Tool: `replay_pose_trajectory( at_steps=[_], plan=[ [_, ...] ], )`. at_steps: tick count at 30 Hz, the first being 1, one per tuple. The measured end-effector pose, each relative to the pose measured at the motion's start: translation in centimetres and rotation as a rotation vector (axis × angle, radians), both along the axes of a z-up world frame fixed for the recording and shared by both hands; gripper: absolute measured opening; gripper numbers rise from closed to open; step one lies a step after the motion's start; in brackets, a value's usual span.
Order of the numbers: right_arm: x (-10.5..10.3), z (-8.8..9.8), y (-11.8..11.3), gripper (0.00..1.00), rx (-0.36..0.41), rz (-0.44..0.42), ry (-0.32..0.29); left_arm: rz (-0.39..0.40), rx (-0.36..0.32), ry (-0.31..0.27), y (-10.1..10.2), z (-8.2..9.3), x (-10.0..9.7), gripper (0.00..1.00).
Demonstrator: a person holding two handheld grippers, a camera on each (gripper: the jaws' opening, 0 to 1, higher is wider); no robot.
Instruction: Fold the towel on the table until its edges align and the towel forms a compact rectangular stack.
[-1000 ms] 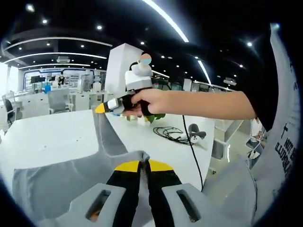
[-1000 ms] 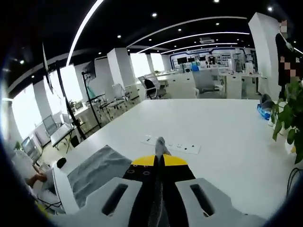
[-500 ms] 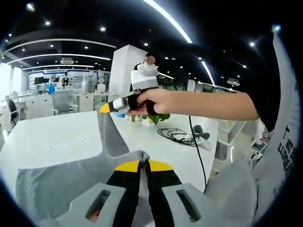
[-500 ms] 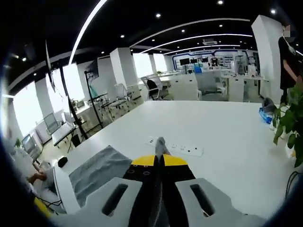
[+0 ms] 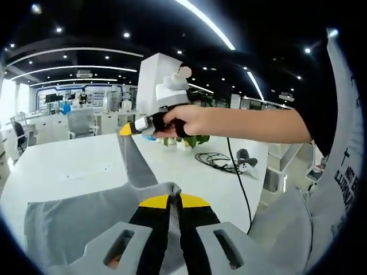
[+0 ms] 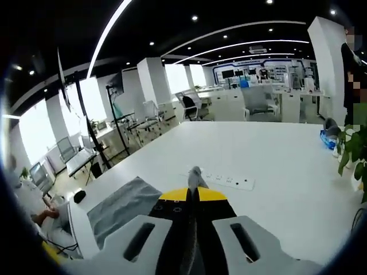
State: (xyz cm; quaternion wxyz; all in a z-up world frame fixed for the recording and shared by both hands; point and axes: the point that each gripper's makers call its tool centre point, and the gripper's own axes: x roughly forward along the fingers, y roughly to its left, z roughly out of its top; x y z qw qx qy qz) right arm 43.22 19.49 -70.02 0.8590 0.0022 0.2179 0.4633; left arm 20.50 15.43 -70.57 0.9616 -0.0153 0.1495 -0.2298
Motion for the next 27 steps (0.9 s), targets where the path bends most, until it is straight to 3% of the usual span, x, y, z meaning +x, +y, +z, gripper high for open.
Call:
replay_pose_trajectory(
  at_steps=[12, 21, 27],
  plan=[
    [-0.6, 0.8, 1.3, 0.01, 0.017, -0.006, -0.007, 0.023, 0.007, -0.001, 2.7, -0.1, -1.2, 0.05],
    [-0.9, 1.9, 2.7, 0.01, 0.018, 0.0, -0.018, 0.021, 0.022, -0.011, 4.1, 0.8, -1.6, 0.05],
    [-1.3, 2.6, 4.3, 0.01, 0.034, 0.018, -0.025, 0.059, 0.032, -0.022, 6.2, 1.4, -1.8, 0.05]
  ],
)
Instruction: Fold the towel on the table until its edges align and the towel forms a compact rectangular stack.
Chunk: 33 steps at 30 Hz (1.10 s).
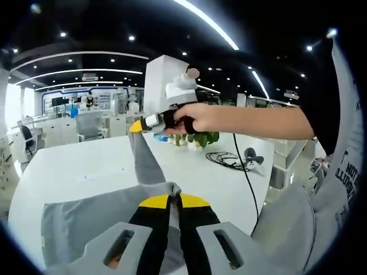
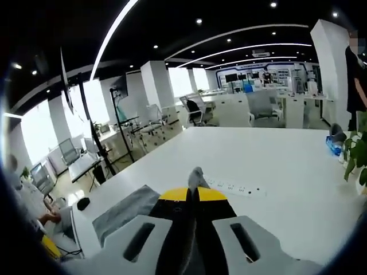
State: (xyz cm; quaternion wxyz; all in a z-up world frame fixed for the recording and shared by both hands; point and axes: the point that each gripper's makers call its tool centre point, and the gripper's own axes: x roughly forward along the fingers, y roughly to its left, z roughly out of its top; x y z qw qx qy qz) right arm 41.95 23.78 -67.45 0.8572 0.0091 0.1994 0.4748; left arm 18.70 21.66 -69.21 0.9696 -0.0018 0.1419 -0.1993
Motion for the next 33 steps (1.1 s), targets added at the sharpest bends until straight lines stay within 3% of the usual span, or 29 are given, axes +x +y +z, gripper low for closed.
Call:
replay_pose_trajectory(
  at_steps=[20, 33],
  plan=[
    [-0.8, 1.9, 6.8, 0.01, 0.007, 0.093, -0.027, 0.135, 0.038, -0.03, 6.6, 1.0, -1.0, 0.05],
    [-1.6, 1.9, 11.7, 0.01, 0.01, 0.163, -0.026, 0.24, 0.045, -0.046, 10.5, 1.6, -1.8, 0.05]
  ],
)
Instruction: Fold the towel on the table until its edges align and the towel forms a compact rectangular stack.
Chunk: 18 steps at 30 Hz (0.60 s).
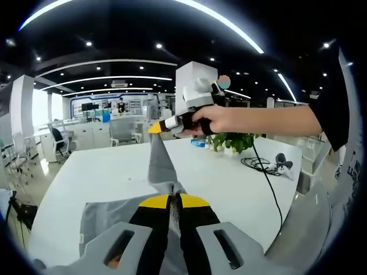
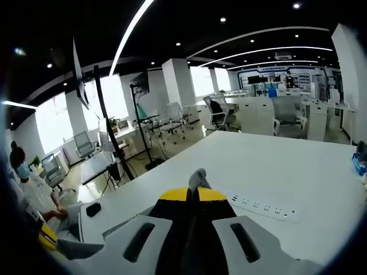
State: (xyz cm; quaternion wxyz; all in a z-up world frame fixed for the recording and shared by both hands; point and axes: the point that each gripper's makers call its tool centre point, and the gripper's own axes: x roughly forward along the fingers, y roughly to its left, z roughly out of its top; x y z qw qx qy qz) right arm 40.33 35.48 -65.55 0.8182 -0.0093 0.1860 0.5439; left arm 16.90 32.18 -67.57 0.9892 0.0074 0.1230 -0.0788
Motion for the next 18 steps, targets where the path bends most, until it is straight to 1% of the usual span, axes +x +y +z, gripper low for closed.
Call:
replay_pose_trajectory(
  at_steps=[10, 12, 18],
  plan=[
    [-1.0, -0.9, 3.2, 0.01, -0.016, 0.052, 0.006, 0.057, -0.007, 0.01, 2.1, -0.9, -0.9, 0.05],
    [-1.1, -1.0, 3.6, 0.01, -0.02, 0.059, 0.007, 0.068, -0.009, 0.013, 2.6, -1.1, -1.0, 0.05],
    [-1.5, -1.0, 4.6, 0.01, -0.026, 0.076, 0.004, 0.09, -0.017, 0.007, 3.3, -1.0, -1.3, 0.05]
  ],
)
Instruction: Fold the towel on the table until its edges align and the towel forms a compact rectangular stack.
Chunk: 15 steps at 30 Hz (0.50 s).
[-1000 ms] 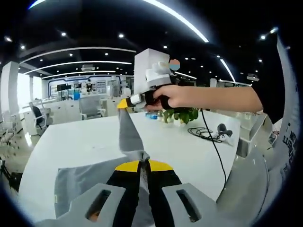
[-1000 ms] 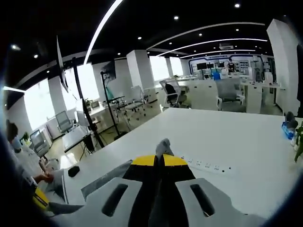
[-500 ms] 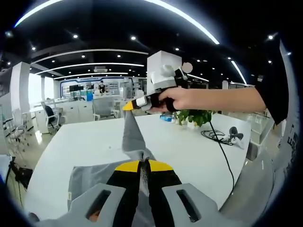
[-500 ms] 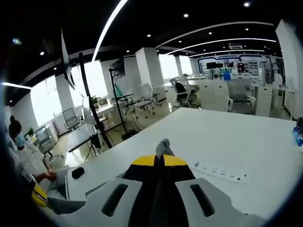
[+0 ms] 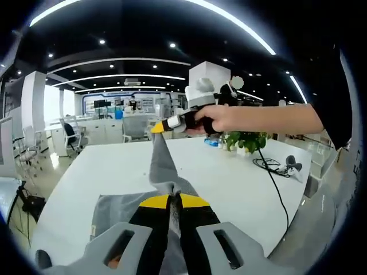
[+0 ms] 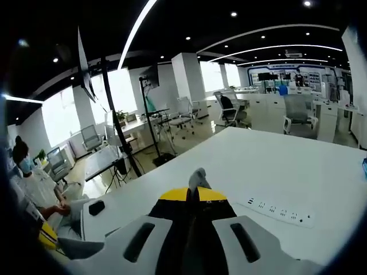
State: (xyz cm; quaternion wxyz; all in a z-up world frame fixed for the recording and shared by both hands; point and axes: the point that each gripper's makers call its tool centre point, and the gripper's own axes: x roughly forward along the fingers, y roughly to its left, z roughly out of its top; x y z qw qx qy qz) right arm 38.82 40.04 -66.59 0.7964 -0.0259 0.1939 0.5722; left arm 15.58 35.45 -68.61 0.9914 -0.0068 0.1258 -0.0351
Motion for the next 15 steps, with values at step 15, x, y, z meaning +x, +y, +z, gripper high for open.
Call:
replay_pose_trajectory(
  at_steps=[15],
  plan=[
    [-0.3, -0.4, 2.4, 0.01, -0.009, 0.046, 0.001, 0.055, -0.008, 0.005, 1.3, -0.5, -1.3, 0.05]
  ],
)
